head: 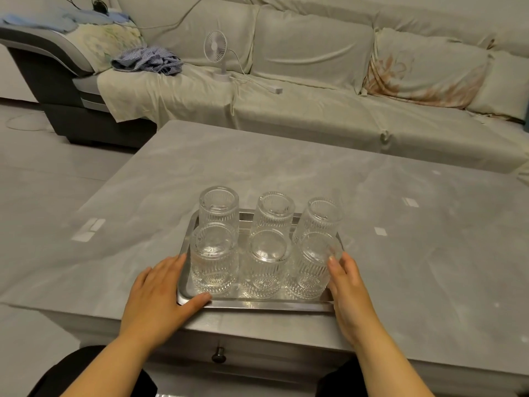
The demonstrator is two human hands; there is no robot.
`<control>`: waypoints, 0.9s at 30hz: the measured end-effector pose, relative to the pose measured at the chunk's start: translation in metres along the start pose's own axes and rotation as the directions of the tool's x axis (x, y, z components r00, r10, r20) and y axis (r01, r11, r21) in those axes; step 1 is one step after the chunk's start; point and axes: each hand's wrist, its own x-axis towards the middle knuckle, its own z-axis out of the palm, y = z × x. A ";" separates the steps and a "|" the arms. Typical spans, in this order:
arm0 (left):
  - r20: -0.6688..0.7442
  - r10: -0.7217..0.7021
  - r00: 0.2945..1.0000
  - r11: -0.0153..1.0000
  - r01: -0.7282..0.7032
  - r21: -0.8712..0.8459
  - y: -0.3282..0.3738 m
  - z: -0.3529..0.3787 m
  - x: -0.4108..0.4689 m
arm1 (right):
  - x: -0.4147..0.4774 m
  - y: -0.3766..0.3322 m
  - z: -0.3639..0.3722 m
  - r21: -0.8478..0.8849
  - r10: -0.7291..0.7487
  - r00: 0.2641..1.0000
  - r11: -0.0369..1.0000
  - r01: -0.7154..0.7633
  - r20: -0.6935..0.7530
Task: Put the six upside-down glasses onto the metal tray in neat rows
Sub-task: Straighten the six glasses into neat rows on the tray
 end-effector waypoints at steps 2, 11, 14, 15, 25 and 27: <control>-0.010 0.001 1.000 1.000 -0.001 0.001 -0.001 0.001 0.000 | 0.000 0.000 0.004 0.004 -0.007 1.000 1.000 0.007 -0.008; 0.004 -0.010 1.000 0.997 0.010 0.072 -0.002 0.002 0.001 | 0.026 -0.012 -0.015 0.018 0.005 0.980 1.000 -0.002 -0.200; 0.006 -0.013 1.000 0.998 0.013 0.066 -0.002 0.002 0.001 | 0.049 -0.025 -0.018 -0.025 0.054 0.985 0.998 -0.059 -0.163; 0.006 -0.015 1.000 0.998 0.015 0.061 -0.002 0.002 0.002 | 0.055 -0.027 -0.015 -0.037 0.064 0.990 0.997 -0.069 -0.129; 0.000 -0.062 0.998 0.996 0.062 0.071 0.000 0.001 0.002 | 0.069 -0.028 -0.002 -0.025 0.123 0.990 0.992 -0.124 -0.064; -0.005 -0.066 0.998 0.996 0.066 0.055 0.001 0.001 0.002 | 0.068 -0.028 0.002 -0.034 0.125 0.991 0.991 -0.127 -0.039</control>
